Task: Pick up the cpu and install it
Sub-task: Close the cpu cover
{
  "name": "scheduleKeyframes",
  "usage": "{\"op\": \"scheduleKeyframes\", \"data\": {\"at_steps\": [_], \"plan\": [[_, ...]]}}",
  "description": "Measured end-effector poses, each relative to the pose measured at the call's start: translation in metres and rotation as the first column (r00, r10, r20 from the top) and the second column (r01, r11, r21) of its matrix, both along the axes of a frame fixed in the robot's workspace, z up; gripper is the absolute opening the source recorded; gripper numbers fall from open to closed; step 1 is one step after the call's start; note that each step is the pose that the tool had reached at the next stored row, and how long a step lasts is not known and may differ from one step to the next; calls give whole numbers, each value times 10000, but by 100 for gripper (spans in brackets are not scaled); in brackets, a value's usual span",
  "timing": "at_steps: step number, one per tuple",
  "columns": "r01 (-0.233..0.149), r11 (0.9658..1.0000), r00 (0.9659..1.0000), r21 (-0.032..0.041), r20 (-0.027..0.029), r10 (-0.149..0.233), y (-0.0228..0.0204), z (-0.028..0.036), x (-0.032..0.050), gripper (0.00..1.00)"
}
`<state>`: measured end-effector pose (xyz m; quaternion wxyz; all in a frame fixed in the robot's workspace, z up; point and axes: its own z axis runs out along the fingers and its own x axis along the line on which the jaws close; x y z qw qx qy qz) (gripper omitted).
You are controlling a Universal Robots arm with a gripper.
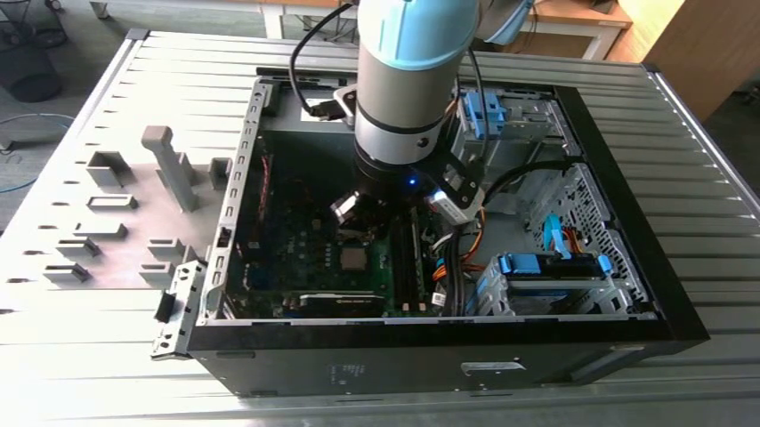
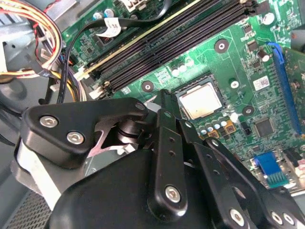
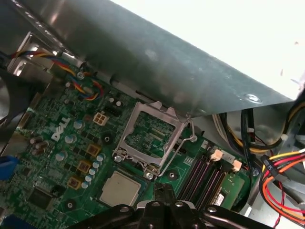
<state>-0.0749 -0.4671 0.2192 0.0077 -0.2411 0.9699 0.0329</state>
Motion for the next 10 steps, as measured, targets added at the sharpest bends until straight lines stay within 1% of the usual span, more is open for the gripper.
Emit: {"op": "scheduleKeyframes", "data": {"at_steps": [6,10], "plan": [[-14,10000,10000,4,1,14,1,-2,0,11],[-14,10000,10000,2,0,14,19,-1,2,11]]}}
